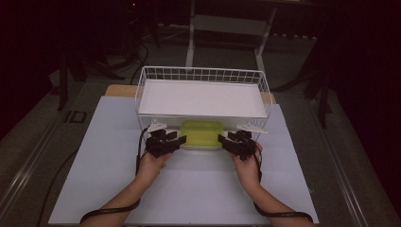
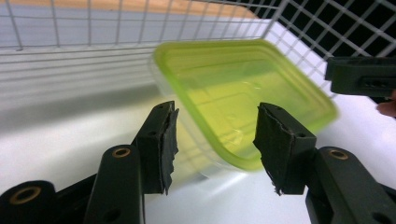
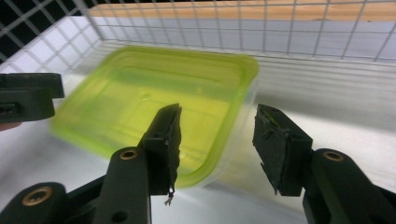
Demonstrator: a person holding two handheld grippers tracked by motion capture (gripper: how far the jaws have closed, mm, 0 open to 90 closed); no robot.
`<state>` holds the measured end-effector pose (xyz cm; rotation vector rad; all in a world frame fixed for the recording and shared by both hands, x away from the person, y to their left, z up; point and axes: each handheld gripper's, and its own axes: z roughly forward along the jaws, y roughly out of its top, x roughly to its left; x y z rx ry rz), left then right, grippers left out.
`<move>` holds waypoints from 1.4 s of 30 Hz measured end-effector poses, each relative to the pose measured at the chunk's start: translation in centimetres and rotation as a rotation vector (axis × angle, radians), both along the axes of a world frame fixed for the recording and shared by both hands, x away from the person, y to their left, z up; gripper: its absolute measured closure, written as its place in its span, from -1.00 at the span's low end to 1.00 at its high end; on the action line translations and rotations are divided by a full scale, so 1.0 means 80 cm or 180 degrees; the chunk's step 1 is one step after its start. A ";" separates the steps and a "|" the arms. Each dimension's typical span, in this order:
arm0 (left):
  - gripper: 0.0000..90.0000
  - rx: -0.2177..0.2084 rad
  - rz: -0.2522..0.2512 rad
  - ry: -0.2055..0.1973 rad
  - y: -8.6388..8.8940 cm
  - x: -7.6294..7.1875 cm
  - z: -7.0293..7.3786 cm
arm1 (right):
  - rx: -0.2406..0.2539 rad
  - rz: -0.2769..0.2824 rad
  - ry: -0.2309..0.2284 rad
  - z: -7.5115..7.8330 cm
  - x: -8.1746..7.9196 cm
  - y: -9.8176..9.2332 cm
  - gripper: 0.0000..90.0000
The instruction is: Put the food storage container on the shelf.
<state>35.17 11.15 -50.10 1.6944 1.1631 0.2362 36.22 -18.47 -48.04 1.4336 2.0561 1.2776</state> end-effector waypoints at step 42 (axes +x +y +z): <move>-0.98 0.0137 -0.0410 -0.0489 0.020 -0.099 0.000 | -0.0357 0.0653 0.0277 -0.040 -0.029 0.077 1.00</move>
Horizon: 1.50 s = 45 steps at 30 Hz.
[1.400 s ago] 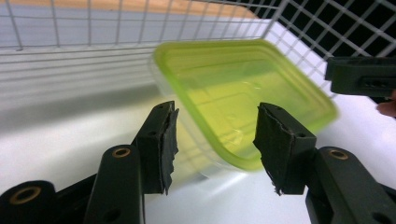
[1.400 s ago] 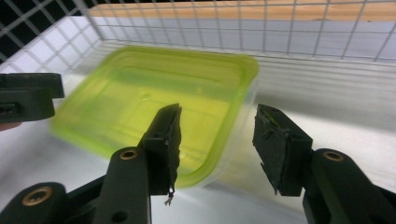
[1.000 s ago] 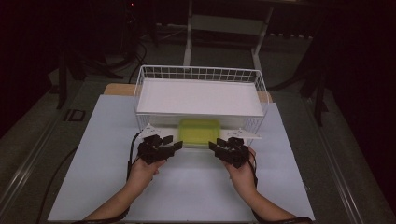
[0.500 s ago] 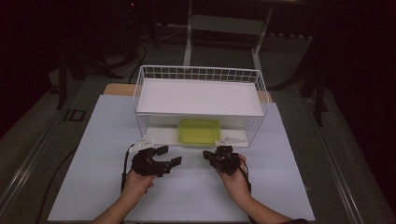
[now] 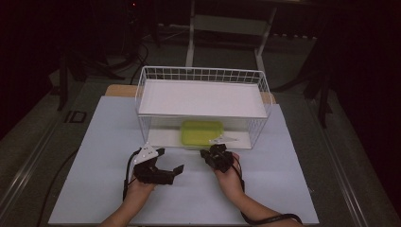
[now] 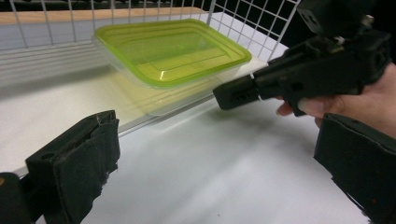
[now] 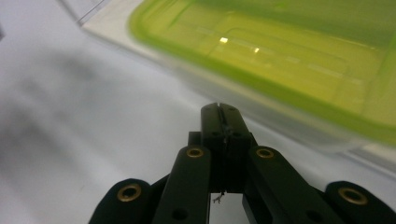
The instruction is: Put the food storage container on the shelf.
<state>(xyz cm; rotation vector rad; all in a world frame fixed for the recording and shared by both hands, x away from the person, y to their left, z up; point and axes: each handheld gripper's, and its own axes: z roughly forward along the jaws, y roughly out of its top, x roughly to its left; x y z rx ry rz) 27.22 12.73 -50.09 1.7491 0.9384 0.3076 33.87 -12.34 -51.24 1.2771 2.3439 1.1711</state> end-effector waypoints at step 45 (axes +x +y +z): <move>-0.98 -0.0037 -0.0015 -0.0044 0.000 -0.003 -0.002 | 0.0074 -0.0374 -0.0117 -0.003 0.078 0.015 1.00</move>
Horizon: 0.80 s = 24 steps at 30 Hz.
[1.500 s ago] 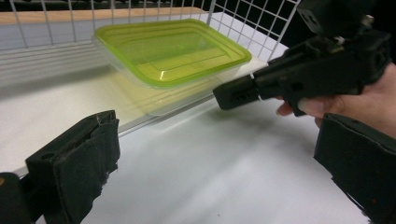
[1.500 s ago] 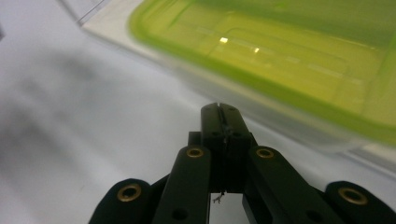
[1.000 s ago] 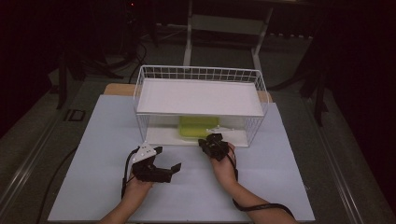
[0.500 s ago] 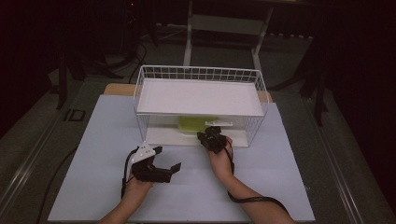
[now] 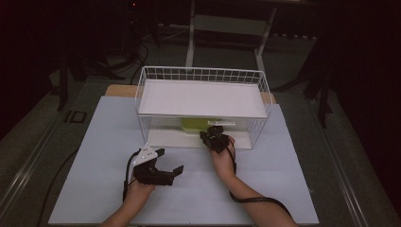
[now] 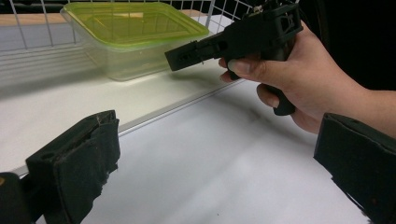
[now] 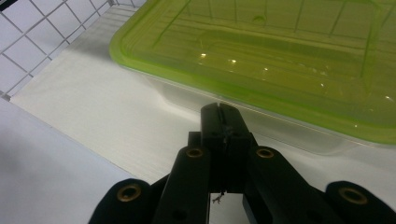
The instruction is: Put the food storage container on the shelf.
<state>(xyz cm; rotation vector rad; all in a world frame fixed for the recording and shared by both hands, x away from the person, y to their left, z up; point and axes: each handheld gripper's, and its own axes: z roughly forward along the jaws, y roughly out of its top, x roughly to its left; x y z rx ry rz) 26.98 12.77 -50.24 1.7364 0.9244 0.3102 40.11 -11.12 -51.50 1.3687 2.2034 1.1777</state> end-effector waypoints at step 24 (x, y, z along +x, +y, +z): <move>-0.98 -0.0024 -0.0189 -0.0281 -0.010 -0.006 0.009 | 0.0171 0.0470 -0.0197 0.030 -0.065 -0.007 0.34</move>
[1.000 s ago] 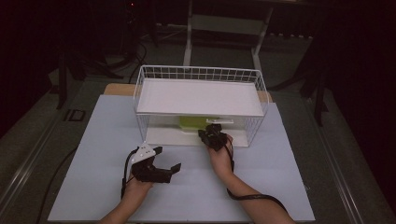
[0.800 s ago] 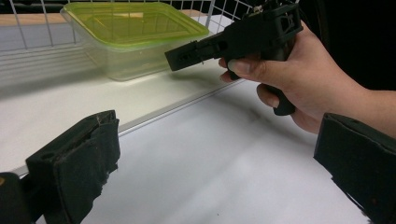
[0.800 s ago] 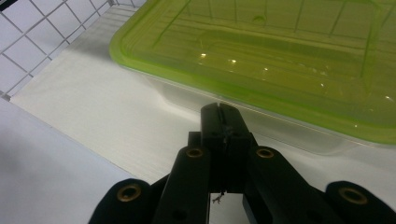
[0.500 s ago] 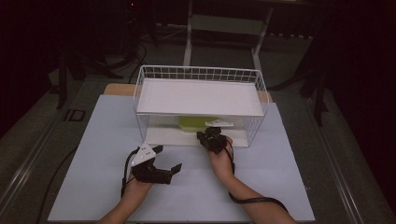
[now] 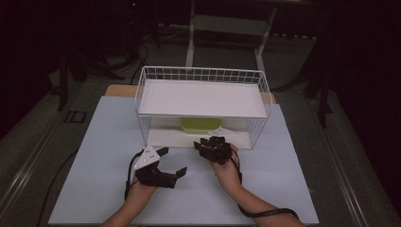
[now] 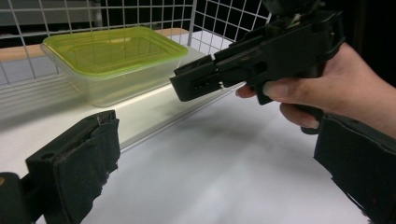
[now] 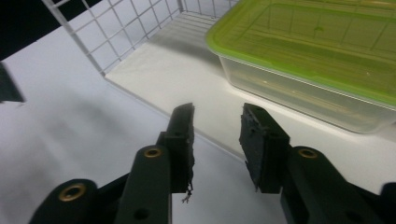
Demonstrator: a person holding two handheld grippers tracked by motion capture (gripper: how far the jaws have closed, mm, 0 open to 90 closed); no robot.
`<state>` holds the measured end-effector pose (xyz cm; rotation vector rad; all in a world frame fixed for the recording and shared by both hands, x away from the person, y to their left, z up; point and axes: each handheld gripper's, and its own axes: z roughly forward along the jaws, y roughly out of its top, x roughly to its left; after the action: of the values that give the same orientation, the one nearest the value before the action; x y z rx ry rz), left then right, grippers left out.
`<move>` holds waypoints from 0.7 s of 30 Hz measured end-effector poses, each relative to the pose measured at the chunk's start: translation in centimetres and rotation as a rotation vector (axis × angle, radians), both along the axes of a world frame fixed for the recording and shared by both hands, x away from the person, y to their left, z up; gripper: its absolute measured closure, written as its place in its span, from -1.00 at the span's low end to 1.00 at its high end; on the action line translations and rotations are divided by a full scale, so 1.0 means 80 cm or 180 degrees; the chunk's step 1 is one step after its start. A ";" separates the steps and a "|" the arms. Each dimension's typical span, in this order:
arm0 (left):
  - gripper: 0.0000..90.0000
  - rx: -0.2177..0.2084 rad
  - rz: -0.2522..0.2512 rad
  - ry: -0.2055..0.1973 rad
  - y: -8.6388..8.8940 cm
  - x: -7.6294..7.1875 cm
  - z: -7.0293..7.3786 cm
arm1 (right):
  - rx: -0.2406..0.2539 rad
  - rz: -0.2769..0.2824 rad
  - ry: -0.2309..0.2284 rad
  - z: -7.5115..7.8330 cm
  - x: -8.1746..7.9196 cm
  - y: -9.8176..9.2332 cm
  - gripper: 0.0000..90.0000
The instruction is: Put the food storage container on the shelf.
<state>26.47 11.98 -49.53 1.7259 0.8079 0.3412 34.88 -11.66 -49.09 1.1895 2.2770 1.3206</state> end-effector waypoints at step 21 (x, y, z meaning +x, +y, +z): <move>-0.98 -0.0067 -0.0318 -0.0094 -0.007 -0.012 0.028 | 0.0183 0.0388 -0.0289 0.036 -0.046 -0.045 -0.56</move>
<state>25.50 11.45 -47.30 1.7308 0.6988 0.2887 31.19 -15.23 -46.22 1.0002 2.2931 1.4613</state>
